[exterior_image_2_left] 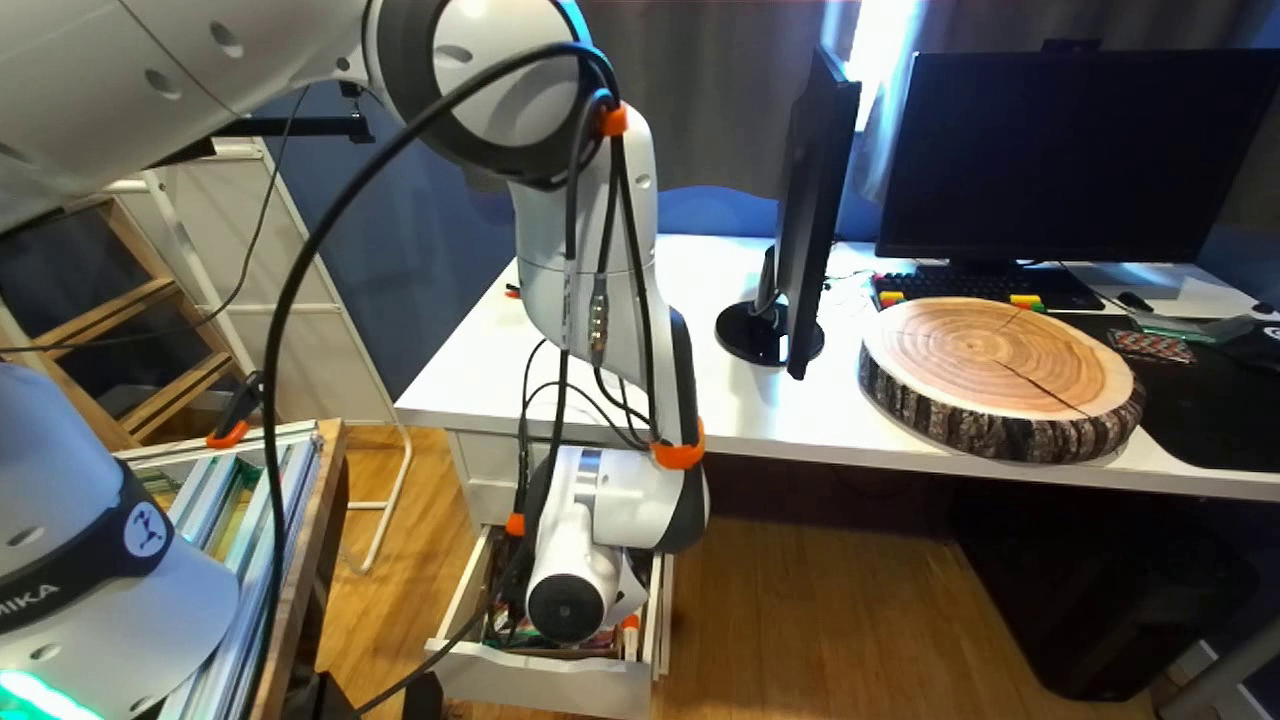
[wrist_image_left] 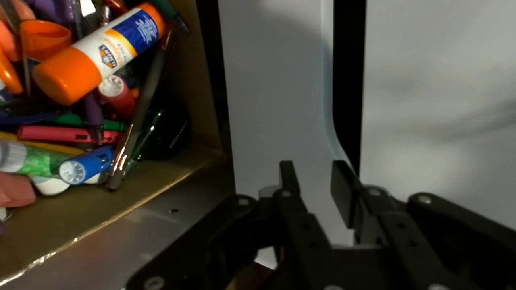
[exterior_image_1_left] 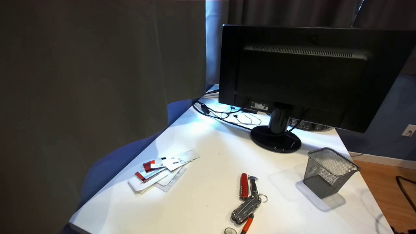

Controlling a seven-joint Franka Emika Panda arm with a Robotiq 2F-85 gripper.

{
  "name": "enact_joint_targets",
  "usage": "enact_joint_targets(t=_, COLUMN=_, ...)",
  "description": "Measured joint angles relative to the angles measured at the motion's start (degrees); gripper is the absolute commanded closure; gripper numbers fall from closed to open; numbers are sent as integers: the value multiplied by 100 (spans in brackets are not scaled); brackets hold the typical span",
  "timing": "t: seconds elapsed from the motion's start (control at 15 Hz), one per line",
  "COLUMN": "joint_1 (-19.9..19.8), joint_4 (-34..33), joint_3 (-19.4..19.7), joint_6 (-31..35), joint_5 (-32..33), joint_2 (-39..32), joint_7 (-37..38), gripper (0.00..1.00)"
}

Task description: Open the second drawer from the top of the table, pick up the black pen from the table and put it in the second drawer from the top of the table, close the second open drawer from the top of the table

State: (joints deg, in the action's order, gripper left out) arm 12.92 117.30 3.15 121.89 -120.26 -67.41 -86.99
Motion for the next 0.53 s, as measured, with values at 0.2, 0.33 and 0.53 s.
enact_joint_targets(t=0.2, joint_1=-1, joint_4=258, joint_3=121, joint_6=25, joint_5=241, joint_2=246, joint_7=4, gripper=20)
enact_joint_targets(t=0.33, joint_1=-1, joint_4=475, joint_3=168, joint_6=75, joint_5=413, joint_2=458, joint_7=18, gripper=5)
enact_joint_targets(t=0.53, joint_1=-1, joint_4=852, joint_3=228, joint_6=259, joint_5=599, joint_2=848, joint_7=30, gripper=0)
